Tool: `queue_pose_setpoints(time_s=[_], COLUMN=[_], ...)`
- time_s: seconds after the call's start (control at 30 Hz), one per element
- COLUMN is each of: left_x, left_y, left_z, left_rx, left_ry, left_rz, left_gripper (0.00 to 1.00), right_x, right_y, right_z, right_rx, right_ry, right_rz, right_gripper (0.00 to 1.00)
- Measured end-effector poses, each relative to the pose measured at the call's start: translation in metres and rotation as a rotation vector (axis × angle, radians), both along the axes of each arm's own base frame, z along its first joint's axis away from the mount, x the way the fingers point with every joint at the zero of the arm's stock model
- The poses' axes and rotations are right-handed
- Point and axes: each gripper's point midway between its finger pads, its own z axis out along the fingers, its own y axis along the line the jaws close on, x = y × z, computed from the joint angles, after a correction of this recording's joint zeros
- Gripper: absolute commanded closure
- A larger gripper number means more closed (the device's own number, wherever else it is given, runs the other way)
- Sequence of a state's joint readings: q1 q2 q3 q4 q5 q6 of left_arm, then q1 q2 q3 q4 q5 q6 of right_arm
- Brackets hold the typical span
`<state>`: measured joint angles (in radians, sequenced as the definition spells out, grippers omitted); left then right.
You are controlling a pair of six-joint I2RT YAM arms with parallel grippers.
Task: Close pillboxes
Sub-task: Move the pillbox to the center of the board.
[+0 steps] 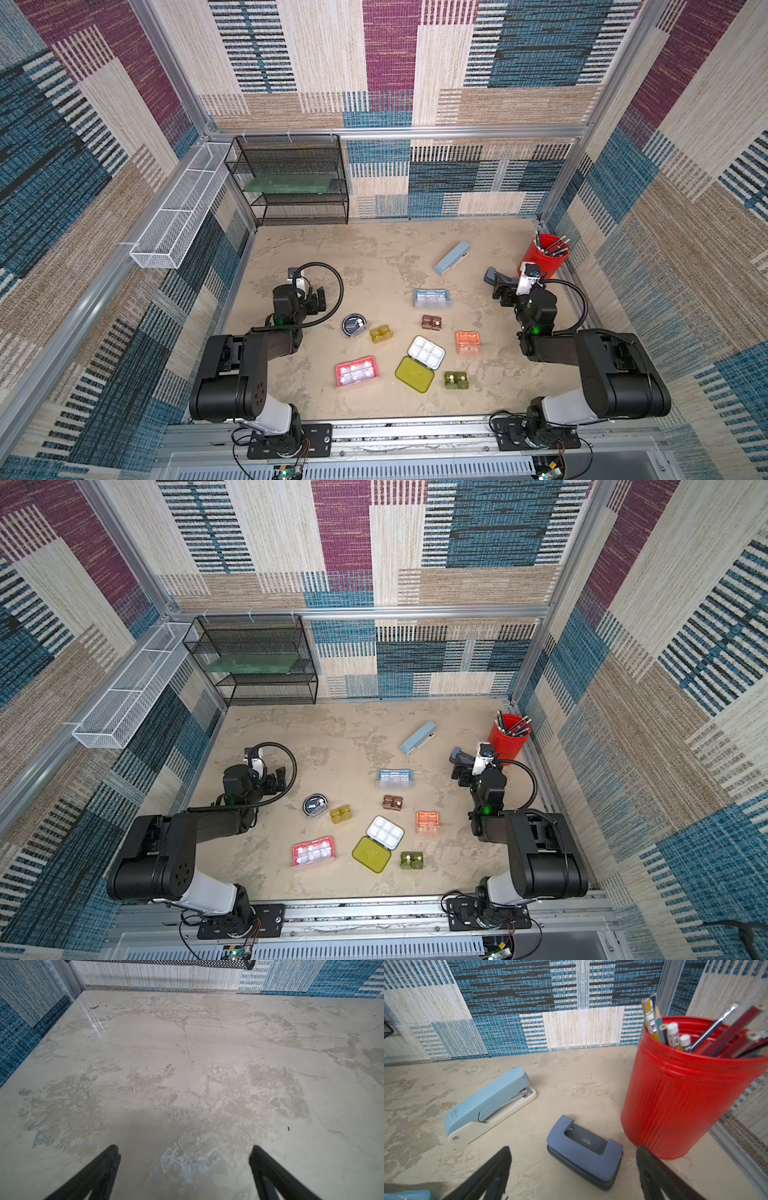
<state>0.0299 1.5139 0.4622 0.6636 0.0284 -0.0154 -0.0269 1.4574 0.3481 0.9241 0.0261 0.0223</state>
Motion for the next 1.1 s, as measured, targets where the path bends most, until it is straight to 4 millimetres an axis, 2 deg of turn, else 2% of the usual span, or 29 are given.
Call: queue_pose_setpoints(time_s=[0.07, 0.13, 0.2, 0.23, 0.27, 0.37, 0.43, 0.6, 0.73, 0.9, 0.97, 1.1], left_x=[0.003, 0.015, 0.03, 0.033, 0.031, 0.009, 0.0, 0.009, 0.005, -0.008, -0.017, -0.028], left_y=[0.005, 0.016, 0.025, 0.027, 0.028, 0.025, 0.023, 0.012, -0.003, -0.023, -0.028, -0.033], left_z=[0.013, 0.037, 0.064, 0.071, 0.072, 0.056, 0.056, 0.084, 0.073, 0.065, 0.073, 0.12], left_rx=[0.01, 0.018, 0.025, 0.022, 0.02, -0.024, -0.069, -0.159, -0.223, -0.305, -0.325, -0.341], left_ry=[0.006, 0.015, 0.015, 0.025, 0.042, 0.154, 0.211, 0.314, 0.49, 0.649, 0.657, 0.542], left_rz=[0.025, 0.09, 0.14, 0.152, 0.165, 0.173, 0.193, 0.183, 0.139, 0.082, 0.065, 0.037], left_gripper=[0.0, 0.0, 0.0, 0.0, 0.0, 0.0, 0.0, 0.0, 0.0, 0.0, 0.0, 0.0], right_x=[0.01, 0.017, 0.015, 0.011, 0.006, -0.005, -0.011, -0.022, -0.024, -0.028, -0.029, -0.03], right_y=[-0.001, -0.001, -0.001, -0.001, -0.001, -0.002, -0.004, -0.016, -0.024, -0.024, -0.024, -0.023], right_z=[0.014, 0.025, 0.03, 0.029, 0.028, 0.028, 0.033, 0.053, 0.067, 0.071, 0.074, 0.08], right_rx=[0.001, 0.015, 0.018, 0.023, 0.025, 0.028, 0.037, 0.094, 0.139, 0.164, 0.176, 0.205], right_ry=[-0.012, -0.012, -0.002, 0.005, 0.013, 0.036, 0.036, 0.024, 0.024, 0.053, 0.06, 0.077], right_rz=[-0.009, -0.016, -0.018, -0.019, -0.022, -0.03, -0.039, -0.1, -0.139, -0.148, -0.151, -0.161], right_gripper=[0.05, 0.05, 0.05, 0.05, 0.05, 0.05, 0.05, 0.05, 0.05, 0.05, 0.05, 0.05])
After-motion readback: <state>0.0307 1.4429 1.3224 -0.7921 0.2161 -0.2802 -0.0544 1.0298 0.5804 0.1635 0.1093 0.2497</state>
